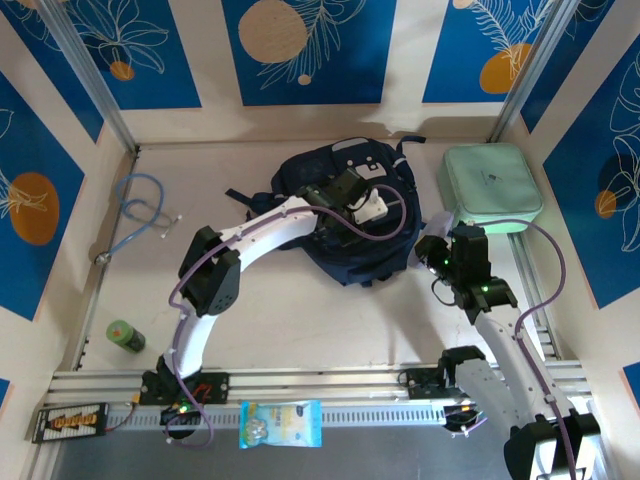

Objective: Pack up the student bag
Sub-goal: Open the student bag at the center of the table.

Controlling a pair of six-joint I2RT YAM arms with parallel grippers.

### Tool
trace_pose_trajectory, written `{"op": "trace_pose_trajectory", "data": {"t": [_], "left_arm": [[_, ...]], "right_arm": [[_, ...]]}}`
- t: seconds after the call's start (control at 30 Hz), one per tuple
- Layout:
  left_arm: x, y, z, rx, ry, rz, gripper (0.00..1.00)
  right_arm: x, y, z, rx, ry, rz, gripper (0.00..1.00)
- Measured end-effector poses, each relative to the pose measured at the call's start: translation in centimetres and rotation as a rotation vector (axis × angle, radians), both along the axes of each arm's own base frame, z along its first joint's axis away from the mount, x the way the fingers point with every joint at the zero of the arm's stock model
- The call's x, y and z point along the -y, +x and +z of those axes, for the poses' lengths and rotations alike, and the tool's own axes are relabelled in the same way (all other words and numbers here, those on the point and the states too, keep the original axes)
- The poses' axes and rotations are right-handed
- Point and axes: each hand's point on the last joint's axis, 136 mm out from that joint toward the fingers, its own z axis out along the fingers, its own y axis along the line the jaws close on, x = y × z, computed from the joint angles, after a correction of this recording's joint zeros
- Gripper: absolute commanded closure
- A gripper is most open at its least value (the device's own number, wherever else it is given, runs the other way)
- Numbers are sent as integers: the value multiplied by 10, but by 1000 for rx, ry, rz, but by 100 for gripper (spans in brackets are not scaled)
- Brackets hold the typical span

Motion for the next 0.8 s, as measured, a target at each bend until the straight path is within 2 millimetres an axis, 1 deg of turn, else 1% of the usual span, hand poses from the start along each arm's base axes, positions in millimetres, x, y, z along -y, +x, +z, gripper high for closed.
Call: {"op": "trace_pose_trajectory", "data": {"t": [0.13, 0.23, 0.43, 0.57, 0.67, 0.8], "left_arm": [[2, -3, 3, -24, -26, -4, 83], [2, -3, 13, -23, -53, -2, 93], [-6, 3, 45, -22, -158, 33, 93], [-11, 4, 61, -20, -231, 67, 95], [-12, 7, 74, -9, -279, 94, 95], [-10, 8, 87, -6, -330, 121, 95]], "right_arm": [[-1, 0, 0, 0, 4, 2, 80], [-4, 0, 1, 3, 16, 17, 80], [-17, 4, 10, 40, 65, 79, 80], [-31, 7, 16, 62, 107, 152, 80], [-44, 11, 14, 57, 148, 211, 80], [-65, 17, 6, 17, 217, 275, 79]]}}
